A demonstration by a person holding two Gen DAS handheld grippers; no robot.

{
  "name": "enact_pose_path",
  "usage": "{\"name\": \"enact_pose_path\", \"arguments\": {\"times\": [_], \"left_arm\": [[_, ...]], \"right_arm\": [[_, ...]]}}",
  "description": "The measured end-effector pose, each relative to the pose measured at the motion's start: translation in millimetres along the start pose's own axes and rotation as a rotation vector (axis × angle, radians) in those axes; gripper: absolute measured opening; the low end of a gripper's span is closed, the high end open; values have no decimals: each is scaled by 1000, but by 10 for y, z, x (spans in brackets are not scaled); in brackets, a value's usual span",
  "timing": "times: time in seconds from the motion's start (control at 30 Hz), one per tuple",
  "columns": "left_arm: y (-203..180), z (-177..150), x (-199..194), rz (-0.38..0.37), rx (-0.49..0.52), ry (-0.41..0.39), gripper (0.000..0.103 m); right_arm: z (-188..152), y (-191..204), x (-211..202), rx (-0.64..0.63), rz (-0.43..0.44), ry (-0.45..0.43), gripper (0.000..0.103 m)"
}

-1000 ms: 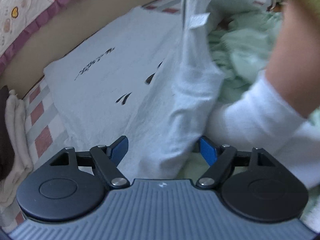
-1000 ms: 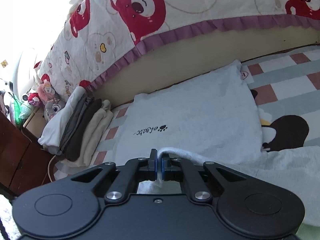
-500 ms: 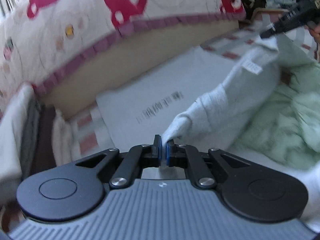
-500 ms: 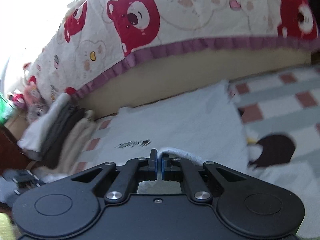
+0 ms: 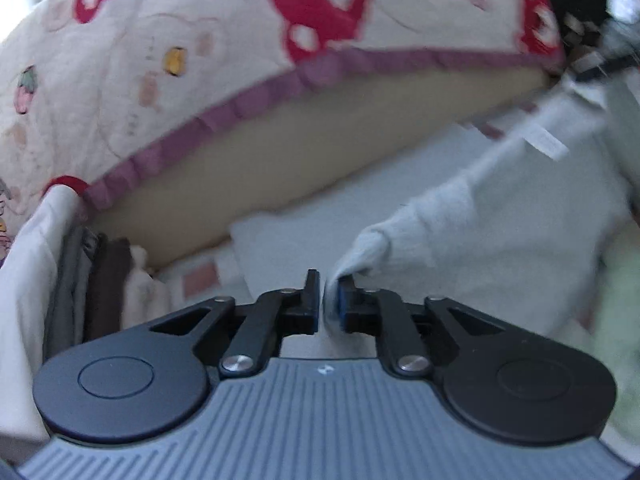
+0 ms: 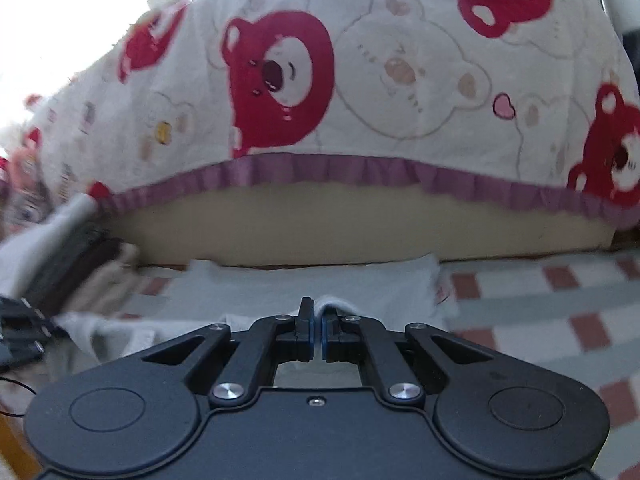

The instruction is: Fold clothes

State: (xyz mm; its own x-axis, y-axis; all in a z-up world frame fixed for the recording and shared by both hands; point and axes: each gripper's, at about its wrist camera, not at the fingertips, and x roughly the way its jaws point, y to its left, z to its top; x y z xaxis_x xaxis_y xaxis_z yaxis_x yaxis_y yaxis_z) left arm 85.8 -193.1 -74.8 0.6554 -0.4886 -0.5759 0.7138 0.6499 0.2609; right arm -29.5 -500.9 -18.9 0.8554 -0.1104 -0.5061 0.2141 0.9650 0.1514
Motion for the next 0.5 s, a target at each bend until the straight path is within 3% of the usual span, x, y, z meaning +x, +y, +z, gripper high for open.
{"name": "enact_pose_path", "arguments": {"times": [0.13,0.3,0.37,0.5], "left_arm": [[162,-23,424,-33,-122,76,12],[364,-388,815,-90,-340,217,10],[359,-428,872,-90,-323,220,9],[321,-273,836,-24,-220,129,8]], "right_arm": [[127,31,325,-34,-25,33,5],[-2,0,601,-22,-44,43,4],[-79,17,679,-46,-38,44,4],[-112,45,768,-93,-50,42,4]]}}
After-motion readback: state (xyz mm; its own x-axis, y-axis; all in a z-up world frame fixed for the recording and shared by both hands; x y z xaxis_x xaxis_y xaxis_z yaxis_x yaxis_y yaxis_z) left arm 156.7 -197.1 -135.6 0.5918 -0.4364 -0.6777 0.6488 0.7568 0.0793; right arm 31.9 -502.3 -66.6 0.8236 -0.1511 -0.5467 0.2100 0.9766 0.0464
